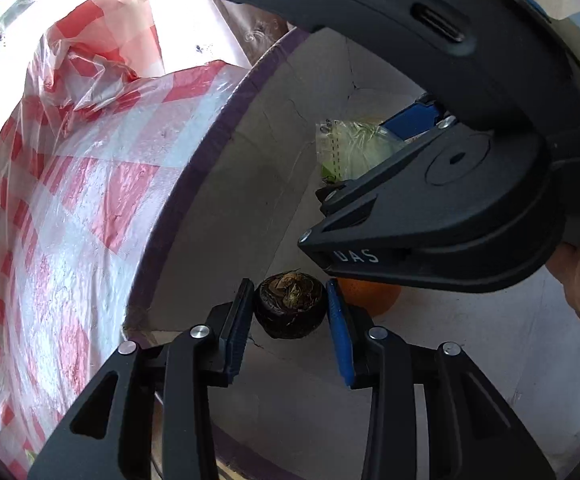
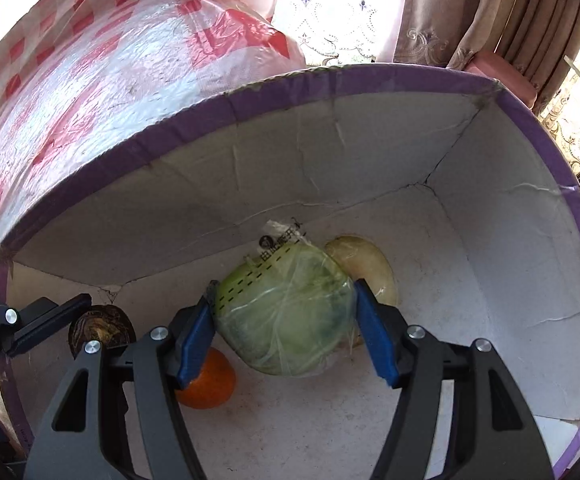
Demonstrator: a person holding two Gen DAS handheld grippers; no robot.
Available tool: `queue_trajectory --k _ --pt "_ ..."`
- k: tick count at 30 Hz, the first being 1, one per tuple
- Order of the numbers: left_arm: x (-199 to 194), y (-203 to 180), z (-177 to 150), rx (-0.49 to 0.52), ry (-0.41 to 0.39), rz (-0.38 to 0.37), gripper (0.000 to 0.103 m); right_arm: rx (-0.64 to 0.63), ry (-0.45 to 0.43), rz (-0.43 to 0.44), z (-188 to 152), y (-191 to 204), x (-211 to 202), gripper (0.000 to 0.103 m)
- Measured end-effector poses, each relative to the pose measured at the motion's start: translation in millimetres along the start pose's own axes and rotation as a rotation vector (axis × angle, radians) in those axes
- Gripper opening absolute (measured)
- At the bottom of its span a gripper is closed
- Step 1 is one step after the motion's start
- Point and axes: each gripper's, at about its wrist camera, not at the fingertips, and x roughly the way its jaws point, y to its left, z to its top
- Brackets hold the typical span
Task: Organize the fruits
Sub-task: 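Carry the dried fruit and cabbage into the white box and open both grippers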
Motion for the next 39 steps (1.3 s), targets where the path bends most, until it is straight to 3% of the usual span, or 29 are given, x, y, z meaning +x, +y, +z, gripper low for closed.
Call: queue_trajectory --k 11,15,20,24,31,36,39 --pt "-1.1 -0.7 -1.4 0.000 -0.017 -0.004 0.044 0.002 0.003 0.001 -1.0 1.2 2.0 0.068" --pt "-5.6 3.0 -3.6 -0.013 -0.036 -0.013 0.066 0.000 -0.009 0.001 1.4 0.2 -2.0 0.076" --pt "-17.0 11.9 -6.7 -0.051 -0.080 -0.011 0.079 0.004 -0.046 0.006 4.0 -1.2 -15.2 0.081" --pt "-29.1 18.0 -9.6 -0.083 -0.123 0.006 0.088 0.035 -0.113 0.003 5.5 -7.2 -37.7 0.085" --pt "-60.7 31.3 -18.7 -0.152 -0.229 0.051 0.088 0.112 -0.300 -0.016 1.7 -24.5 -97.7 0.099" --pt "-95.4 48.9 -34.5 -0.254 -0.384 0.089 0.088 0.108 -0.412 -0.086 -6.5 -21.8 -134.2 0.101" --pt "-110.0 62.8 -48.3 -0.286 -0.426 0.098 0.088 0.095 -0.478 -0.172 -10.1 -9.0 -151.4 0.101"
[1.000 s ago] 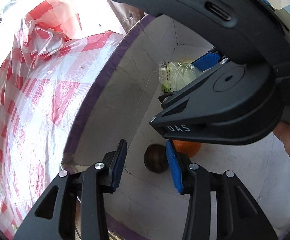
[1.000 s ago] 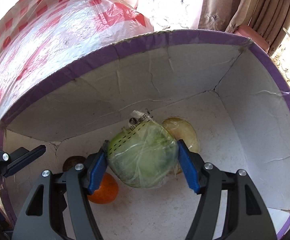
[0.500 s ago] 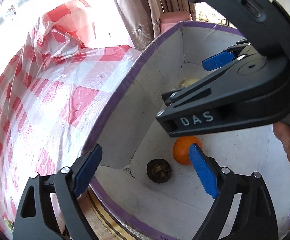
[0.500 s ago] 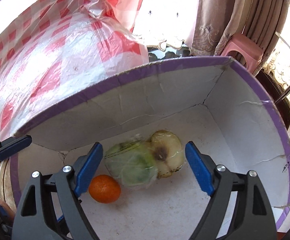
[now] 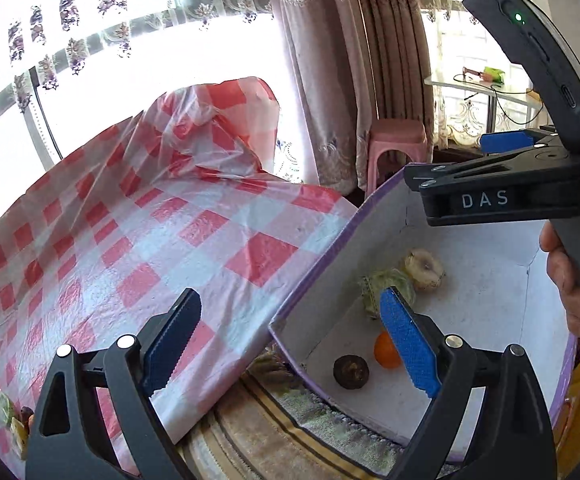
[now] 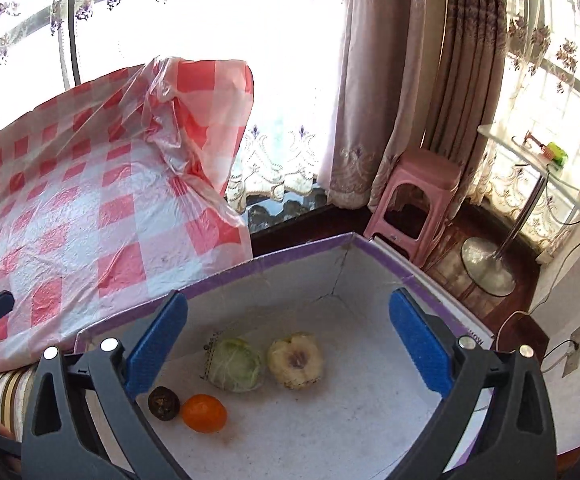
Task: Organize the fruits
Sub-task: 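Carry the dried fruit and cabbage into the white box and open both grippers, then move both grippers back toward the oranges on the tablecloth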
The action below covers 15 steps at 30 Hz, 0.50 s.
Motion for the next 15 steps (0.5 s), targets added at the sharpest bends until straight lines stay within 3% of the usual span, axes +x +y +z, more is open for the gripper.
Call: queue_trajectory --k 3,7,11,15 --pt "-21.8 19.6 -6.7 -0.060 -0.026 0.006 0.088 0.002 -0.065 0.023 2.5 15.3 -17.2 0.101" --pt "-42.3 50.8 -23.2 -0.123 0.001 0.029 0.088 -0.043 -0.105 0.058 3.9 49.6 -35.1 0.101" --pt "-62.5 88.7 -50.1 -0.217 0.021 0.077 0.088 -0.056 -0.132 0.181 1.0 86.3 -48.9 0.101" --pt "-86.8 122.3 -77.7 -0.299 0.023 0.128 0.088 -0.044 -0.084 0.345 -5.3 122.9 -51.6 0.101"
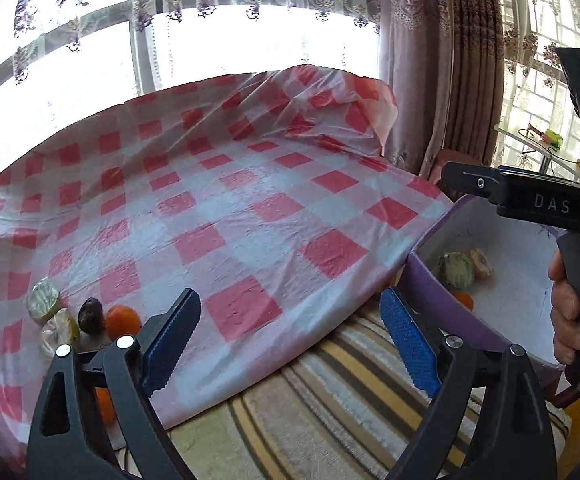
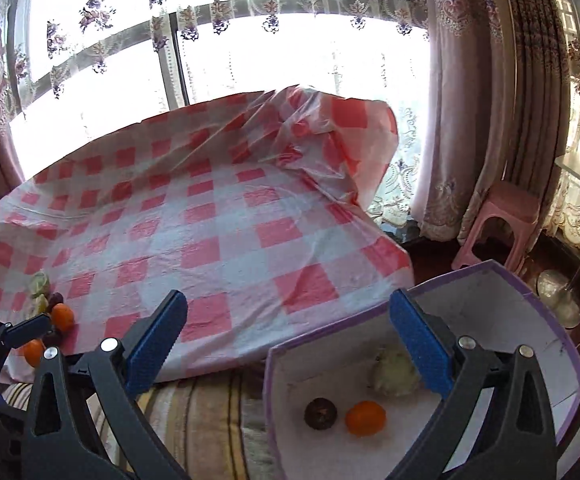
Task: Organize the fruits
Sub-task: 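Move both grippers back toward the oranges on the tablecloth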
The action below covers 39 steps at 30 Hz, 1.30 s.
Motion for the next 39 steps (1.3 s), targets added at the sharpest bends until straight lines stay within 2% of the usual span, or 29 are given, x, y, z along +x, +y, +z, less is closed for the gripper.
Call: queue_trajectory --k 3,6,9,11,17,21,25,29,36,39 --pt "-12.3 30.0 -10.6 -0.054 -0.001 0.042 0.088 -0.037 0.021 0.025 -5.7 27.8 7.6 0.101" --pt "-21.5 55.5 -21.4 -0.120 0.009 0.054 0.086 -0.071 0.045 0.065 -12.3 51.2 11.5 0.101" --pt "-28.9 75.0 -30.7 -0.172 0.014 0.078 0.083 -0.097 0.087 0.132 -18.2 71.2 18.0 0.101" --pt "-32.4 87.0 -35.8 -0.200 0.018 0.091 0.076 -0.108 0.107 0.162 -22.3 83.1 24.4 0.101" --pt "-30.3 124.1 -59.9 -0.306 0.085 0.060 0.061 -0.171 0.157 0.220 -33.3 122.2 38.5 0.101" --pt "-29.0 141.9 -67.7 -0.336 0.102 0.083 0.056 -0.225 0.194 0.272 -39.1 149.7 50.5 0.101" --pt "-21.1 154.2 -70.8 -0.367 0.130 0.071 0.049 -0.270 0.186 0.284 -38.0 173.1 54.5 0.101" --pt "-12.3 153.1 -72.6 -0.354 0.157 0.047 0.049 -0.281 0.204 0.299 -36.3 185.9 63.4 0.101" --pt "-8.3 153.0 -72.0 -0.335 0.153 0.070 0.049 -0.330 0.233 0.327 -37.2 213.8 77.6 0.099" --pt "-5.0 156.6 -73.5 -0.345 0.163 0.054 0.049 -0.340 0.240 0.337 -36.7 225.4 83.8 0.098"
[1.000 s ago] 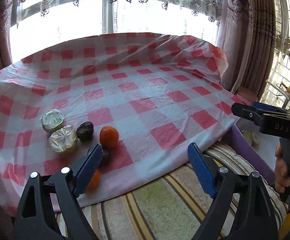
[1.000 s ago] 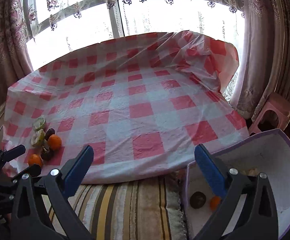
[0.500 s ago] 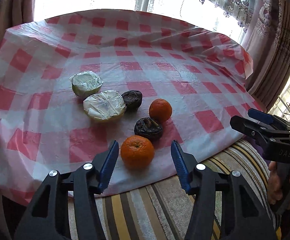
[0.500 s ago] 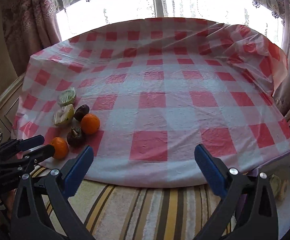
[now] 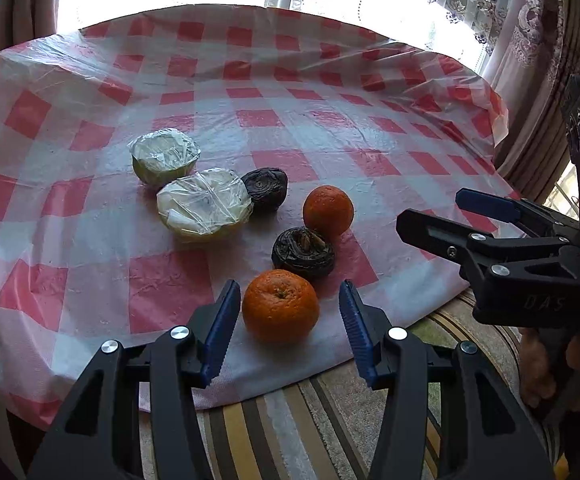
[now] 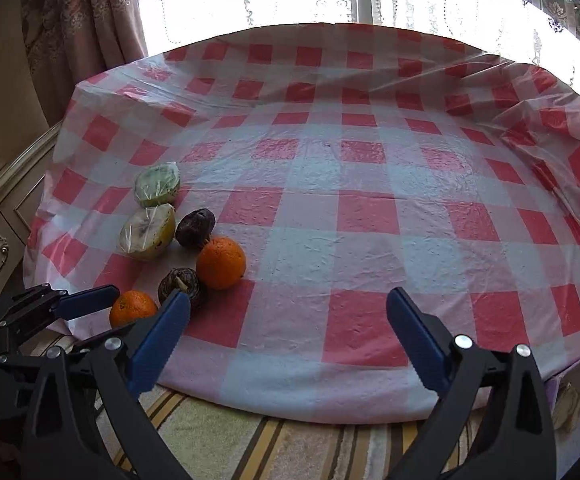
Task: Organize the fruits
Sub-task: 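Move both grippers back toward the oranges on the tablecloth, then grasp an orange with the left gripper while the right gripper grasps another orange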
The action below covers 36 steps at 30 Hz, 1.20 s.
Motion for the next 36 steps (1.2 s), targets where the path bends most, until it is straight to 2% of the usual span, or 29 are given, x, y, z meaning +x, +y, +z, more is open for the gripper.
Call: queue_trajectory --k 7,11,16,23,27,31,35,36 --pt "4.9 2.0 -2.3 0.000 0.008 0.016 0.039 -0.028 0.025 0.018 10.1 15.8 19.9 0.091" --pt "9.2 1.7 -4.6 0.008 0.018 0.019 0.039 -0.034 0.045 0.031 15.1 21.2 31.1 0.088" --pt "9.6 5.5 -6.6 -0.006 0.012 -0.003 0.039 -0.029 0.076 0.050 18.9 25.9 44.5 0.077" --pt "6.5 11.0 -8.7 -0.034 -0.011 0.002 0.039 -0.028 0.116 0.084 20.7 31.0 58.4 0.063" --pt "4.6 14.4 -8.9 -0.054 -0.022 0.005 0.039 -0.017 0.119 0.100 21.3 30.7 60.3 0.060" --pt "3.7 16.0 -8.7 -0.065 -0.030 0.011 0.039 -0.024 0.120 0.115 22.2 33.3 61.2 0.053" --pt "3.8 16.3 -8.3 -0.067 -0.031 0.014 0.039 0.021 0.136 0.183 22.8 25.5 65.8 0.047" --pt "3.9 16.7 -8.2 -0.067 -0.031 0.013 0.039 0.026 0.138 0.204 22.5 24.6 66.1 0.041"
